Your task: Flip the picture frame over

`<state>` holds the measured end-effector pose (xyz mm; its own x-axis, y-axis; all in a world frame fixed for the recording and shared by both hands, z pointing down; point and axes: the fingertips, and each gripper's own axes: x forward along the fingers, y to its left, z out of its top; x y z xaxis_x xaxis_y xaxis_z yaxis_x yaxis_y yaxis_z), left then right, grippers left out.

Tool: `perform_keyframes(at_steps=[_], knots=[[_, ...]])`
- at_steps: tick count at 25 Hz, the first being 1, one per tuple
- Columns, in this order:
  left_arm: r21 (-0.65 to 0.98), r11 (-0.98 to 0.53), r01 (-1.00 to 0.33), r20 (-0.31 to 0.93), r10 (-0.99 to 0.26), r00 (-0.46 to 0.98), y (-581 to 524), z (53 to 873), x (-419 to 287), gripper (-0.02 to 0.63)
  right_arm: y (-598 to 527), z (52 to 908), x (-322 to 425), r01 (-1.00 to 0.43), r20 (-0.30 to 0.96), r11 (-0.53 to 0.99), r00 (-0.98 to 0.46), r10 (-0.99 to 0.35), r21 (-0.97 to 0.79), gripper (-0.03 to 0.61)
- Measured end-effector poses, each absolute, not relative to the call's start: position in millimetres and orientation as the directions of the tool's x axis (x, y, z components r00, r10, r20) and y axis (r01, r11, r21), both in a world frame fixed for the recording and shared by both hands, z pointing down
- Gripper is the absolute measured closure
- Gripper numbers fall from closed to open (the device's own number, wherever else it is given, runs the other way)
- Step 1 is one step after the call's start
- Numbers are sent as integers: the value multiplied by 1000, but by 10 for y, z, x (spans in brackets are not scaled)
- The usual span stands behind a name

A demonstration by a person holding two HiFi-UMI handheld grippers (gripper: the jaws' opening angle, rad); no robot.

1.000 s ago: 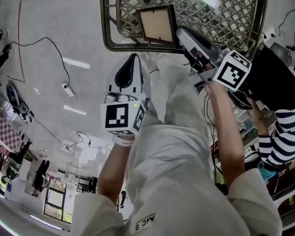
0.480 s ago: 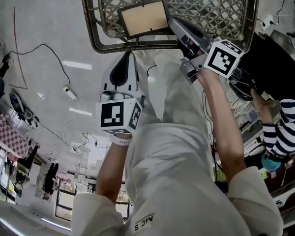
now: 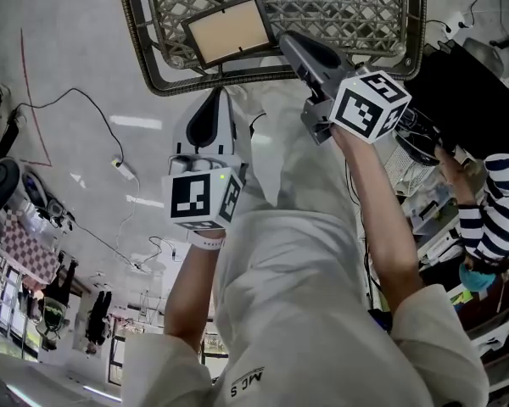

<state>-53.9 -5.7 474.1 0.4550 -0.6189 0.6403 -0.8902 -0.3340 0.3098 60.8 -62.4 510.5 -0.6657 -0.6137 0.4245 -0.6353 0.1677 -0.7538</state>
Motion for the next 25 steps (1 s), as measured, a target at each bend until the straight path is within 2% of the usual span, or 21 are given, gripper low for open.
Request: perform_keyframes(at_steps=[10, 25], knots=[[289, -366, -884, 592, -657, 466, -109, 4337, -436, 589, -430, 4712, 650, -762, 495, 327, -623, -605, -560, 543], [240, -362, -901, 464, -773, 434, -181, 3274, -492, 589, -316, 3554, 623, -771, 423, 500, -635, -646, -394, 545]])
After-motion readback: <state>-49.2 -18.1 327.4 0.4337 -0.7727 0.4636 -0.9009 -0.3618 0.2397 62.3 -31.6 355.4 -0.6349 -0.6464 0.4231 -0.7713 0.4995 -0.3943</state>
